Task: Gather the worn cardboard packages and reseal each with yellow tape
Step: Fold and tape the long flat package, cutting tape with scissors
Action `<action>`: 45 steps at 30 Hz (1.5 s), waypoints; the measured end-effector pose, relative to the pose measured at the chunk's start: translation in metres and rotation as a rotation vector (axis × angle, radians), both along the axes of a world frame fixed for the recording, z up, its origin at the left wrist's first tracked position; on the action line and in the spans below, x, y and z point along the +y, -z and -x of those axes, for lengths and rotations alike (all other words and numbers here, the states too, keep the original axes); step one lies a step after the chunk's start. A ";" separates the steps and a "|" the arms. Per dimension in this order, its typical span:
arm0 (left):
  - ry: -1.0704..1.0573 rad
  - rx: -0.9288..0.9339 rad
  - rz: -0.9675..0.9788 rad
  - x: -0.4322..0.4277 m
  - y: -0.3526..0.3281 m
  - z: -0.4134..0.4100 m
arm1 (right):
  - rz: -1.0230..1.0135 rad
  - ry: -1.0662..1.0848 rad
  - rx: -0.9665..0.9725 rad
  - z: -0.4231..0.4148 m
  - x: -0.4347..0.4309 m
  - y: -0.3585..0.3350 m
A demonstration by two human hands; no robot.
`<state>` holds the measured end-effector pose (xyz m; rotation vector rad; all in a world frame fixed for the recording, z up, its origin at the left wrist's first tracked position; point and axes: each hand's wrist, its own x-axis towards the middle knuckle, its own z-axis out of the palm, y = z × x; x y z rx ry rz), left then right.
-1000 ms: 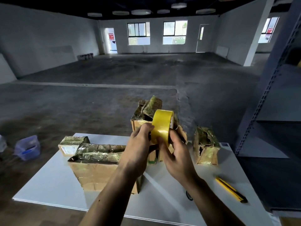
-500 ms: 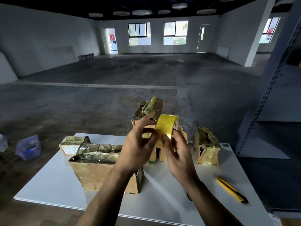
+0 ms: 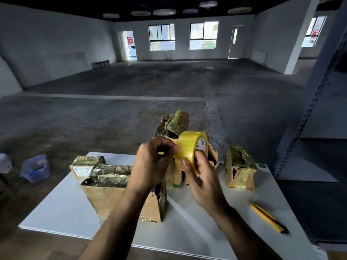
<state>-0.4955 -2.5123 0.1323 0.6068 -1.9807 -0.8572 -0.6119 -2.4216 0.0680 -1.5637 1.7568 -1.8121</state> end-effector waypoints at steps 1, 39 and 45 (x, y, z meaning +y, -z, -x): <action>-0.002 -0.043 0.026 -0.002 -0.002 -0.001 | 0.007 0.006 0.033 0.000 0.000 0.000; -0.180 -0.145 0.235 -0.009 0.065 0.008 | -0.575 -0.086 -0.190 0.012 -0.007 0.014; -0.130 -0.031 0.127 -0.014 0.088 -0.003 | -0.592 0.018 -0.098 0.012 -0.007 0.032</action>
